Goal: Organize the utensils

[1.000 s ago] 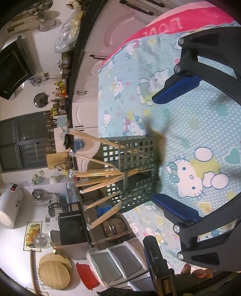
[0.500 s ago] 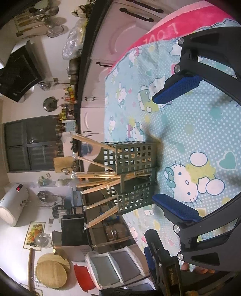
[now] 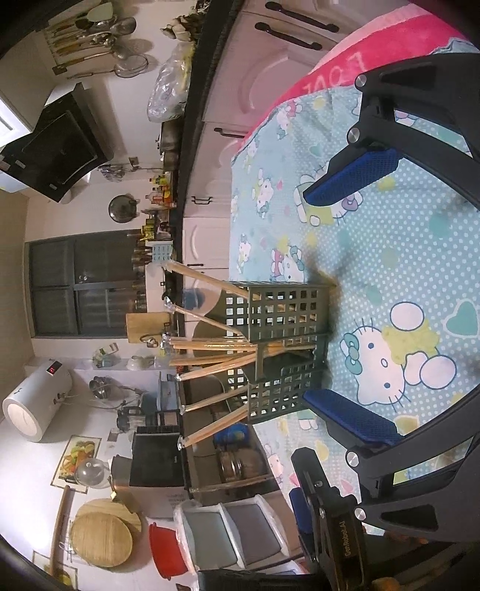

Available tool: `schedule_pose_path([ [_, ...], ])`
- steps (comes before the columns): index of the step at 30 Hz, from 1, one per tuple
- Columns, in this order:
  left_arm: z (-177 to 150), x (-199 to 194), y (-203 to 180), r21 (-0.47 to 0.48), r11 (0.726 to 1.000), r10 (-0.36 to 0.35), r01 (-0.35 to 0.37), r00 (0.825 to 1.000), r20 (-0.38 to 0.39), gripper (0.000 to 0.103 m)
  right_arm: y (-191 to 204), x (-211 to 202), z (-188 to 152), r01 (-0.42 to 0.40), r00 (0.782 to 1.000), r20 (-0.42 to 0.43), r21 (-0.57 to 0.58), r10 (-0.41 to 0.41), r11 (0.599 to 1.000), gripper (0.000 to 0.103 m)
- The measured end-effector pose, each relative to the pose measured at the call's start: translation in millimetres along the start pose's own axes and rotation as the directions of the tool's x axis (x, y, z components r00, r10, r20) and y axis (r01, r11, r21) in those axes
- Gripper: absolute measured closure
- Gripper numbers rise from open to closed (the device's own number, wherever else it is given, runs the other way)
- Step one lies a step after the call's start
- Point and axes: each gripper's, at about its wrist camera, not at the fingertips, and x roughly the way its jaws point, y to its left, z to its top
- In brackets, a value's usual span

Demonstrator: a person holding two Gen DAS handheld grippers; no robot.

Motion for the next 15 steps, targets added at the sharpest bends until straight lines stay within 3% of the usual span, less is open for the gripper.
schedule_pose_path([
  [15,-0.7,-4.1,4.0,-0.007,1.0,0.005,-0.004,0.999,0.054,0.012,-1.0,1.2,-3.2,0.005,1.0,-0.017,0.012,-0.005,1.0,0.007],
])
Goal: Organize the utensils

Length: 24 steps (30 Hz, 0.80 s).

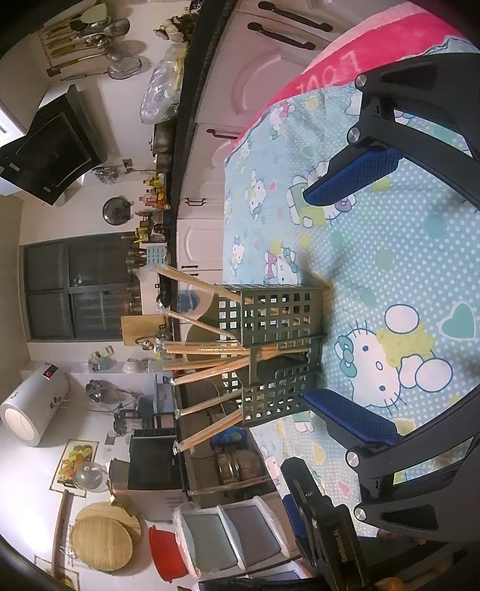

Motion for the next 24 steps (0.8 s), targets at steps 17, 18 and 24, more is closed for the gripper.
schedule_pose_path([
  [17,0.6,-3.6,1.7,0.0,1.0,0.012,-0.012,1.0,0.006,0.012,-0.3,-1.7,-2.2,-0.007,1.0,-0.004,0.002,0.007,1.0,0.007],
  [18,1.0,-3.6,1.6,-0.001,1.0,0.012,-0.012,1.0,0.006,0.012,-0.3,-1.2,-2.3,-0.007,1.0,-0.006,0.002,0.007,1.0,0.007],
  [24,1.4,-4.5,1.4,-0.001,1.0,0.012,-0.012,1.0,0.009,0.012,-0.2,-1.4,-2.5,-0.006,1.0,-0.006,0.003,0.006,1.0,0.007],
])
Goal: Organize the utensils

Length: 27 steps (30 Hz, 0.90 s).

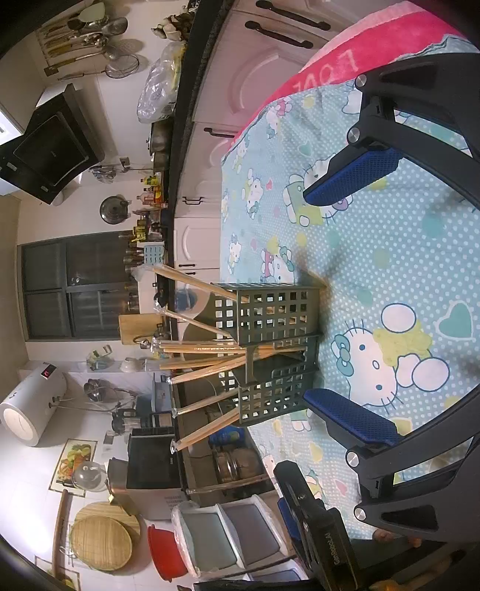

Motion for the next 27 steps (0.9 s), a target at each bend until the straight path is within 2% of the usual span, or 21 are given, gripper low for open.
schedule_pose_path([
  [27,-0.2,-1.1,-1.1,-0.001,1.0,0.006,-0.006,1.0,0.0,0.012,-0.8,0.2,-2.0,-0.001,1.0,-0.004,0.003,0.001,1.0,0.007],
])
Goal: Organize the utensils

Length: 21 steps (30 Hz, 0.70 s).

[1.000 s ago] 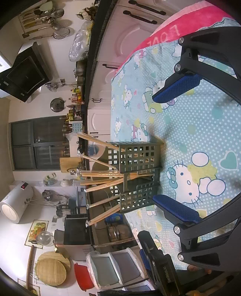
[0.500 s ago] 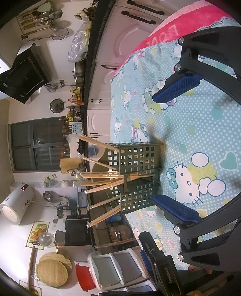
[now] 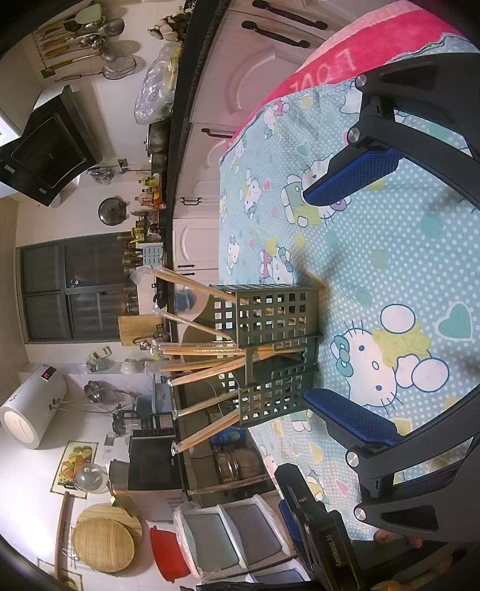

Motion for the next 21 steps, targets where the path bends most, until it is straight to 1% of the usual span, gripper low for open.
schedule_pose_path([
  [21,-0.8,-0.8,-0.6,0.002,1.0,0.0,0.0,1.0,-0.008,0.012,-0.7,0.3,0.2,0.001,1.0,-0.002,0.001,-0.001,1.0,0.007],
])
